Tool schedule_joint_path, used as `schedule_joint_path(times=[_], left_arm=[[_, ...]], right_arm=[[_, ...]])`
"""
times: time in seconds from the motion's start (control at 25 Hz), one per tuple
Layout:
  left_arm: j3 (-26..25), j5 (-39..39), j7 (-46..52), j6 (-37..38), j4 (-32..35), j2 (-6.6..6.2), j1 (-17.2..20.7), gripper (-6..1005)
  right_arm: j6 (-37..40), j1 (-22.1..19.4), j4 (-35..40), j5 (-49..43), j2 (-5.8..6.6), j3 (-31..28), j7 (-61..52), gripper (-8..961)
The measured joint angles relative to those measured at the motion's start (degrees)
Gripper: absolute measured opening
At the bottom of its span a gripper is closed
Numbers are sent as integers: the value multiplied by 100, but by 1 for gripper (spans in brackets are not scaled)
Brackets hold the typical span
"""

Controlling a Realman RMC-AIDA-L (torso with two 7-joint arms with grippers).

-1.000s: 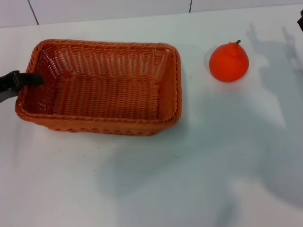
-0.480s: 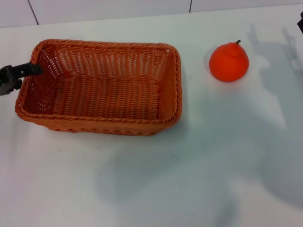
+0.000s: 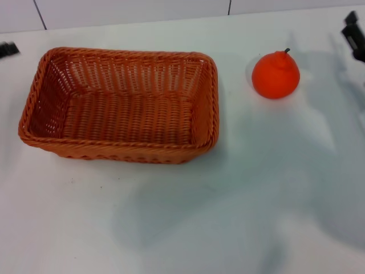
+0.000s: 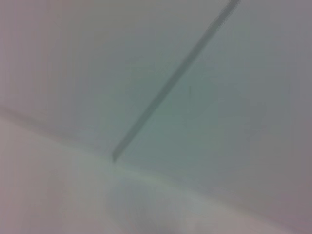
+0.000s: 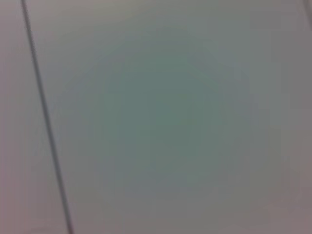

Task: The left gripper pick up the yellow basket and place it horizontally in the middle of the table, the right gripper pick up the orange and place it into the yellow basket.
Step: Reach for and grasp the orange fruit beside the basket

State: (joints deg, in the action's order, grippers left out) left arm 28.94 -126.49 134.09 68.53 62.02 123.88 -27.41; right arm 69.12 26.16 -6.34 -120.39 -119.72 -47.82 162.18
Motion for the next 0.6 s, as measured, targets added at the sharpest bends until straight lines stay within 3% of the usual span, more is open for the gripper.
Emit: schedule_joint_path(times=[0.32, 0.6], left_arm=[[-3, 1261, -1206, -795, 3, 26, 201, 836], [28, 1884, -1770, -953, -181, 28, 237, 835]], right_arm=[[-820, 108, -381, -11, -35, 873, -10, 946], [-1367, 163, -533, -11, -36, 1239, -11, 946]])
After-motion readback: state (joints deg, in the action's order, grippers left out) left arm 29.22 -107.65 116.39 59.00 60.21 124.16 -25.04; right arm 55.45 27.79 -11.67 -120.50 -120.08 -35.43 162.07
